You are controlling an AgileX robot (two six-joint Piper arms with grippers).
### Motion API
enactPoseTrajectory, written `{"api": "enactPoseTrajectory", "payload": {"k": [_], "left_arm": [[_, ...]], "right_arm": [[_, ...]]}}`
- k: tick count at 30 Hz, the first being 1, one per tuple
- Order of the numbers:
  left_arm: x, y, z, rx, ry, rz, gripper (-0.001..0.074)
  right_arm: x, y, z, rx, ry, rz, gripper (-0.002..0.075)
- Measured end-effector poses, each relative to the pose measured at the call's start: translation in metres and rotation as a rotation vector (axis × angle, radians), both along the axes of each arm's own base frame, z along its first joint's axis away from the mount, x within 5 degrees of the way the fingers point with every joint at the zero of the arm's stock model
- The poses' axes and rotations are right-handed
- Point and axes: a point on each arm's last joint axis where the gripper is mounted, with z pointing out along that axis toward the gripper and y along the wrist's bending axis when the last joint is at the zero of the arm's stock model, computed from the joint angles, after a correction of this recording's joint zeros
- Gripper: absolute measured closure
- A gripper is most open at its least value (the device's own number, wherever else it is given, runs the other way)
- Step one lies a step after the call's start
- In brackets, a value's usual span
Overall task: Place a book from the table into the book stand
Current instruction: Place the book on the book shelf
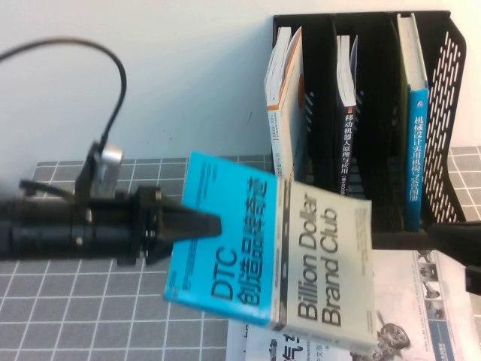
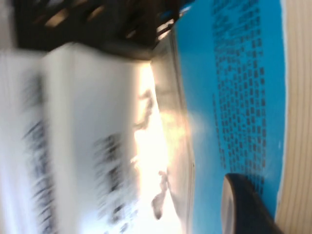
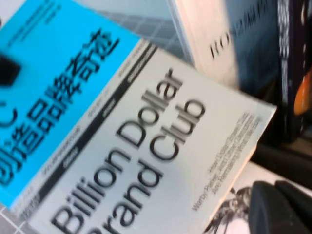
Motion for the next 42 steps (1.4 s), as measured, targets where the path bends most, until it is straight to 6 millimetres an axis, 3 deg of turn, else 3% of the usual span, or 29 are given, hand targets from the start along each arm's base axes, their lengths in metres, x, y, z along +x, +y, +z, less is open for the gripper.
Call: {"api": "enactPoseTrajectory", "payload": {"k": [8,15,20,31,38,42], "left_arm": [[0.014,-0.012,0.082,0.010,-0.161,0.012,0.0554],[0.025,-0.006,0.122,0.251,-0.238,0.021,0.0554],[0.027,-0.004,0.150,0.281,-0.263,0.038,0.0554],[0.032,-0.004,0.191,0.302,-0.349,0.152,0.0554],[0.031,-0.032,0.206,0.386,-0.431,0.215,0.0554],[0.030,-0.056,0.201,0.489,-0.432,0.214,0.0554]], "right_arm": [[-0.009,0.000,0.008,0.017,-0.022,0.015,0.0730],[-0.011,0.002,0.008,0.026,-0.007,0.043,0.0730],[-0.011,0.003,0.008,0.025,-0.007,0.045,0.0730],[-0.013,0.003,0.008,0.030,-0.005,0.057,0.0730],[-0.014,0.004,0.008,0.035,0.000,0.071,0.0730],[-0.014,0.004,0.008,0.035,0.000,0.071,0.0730]]}}
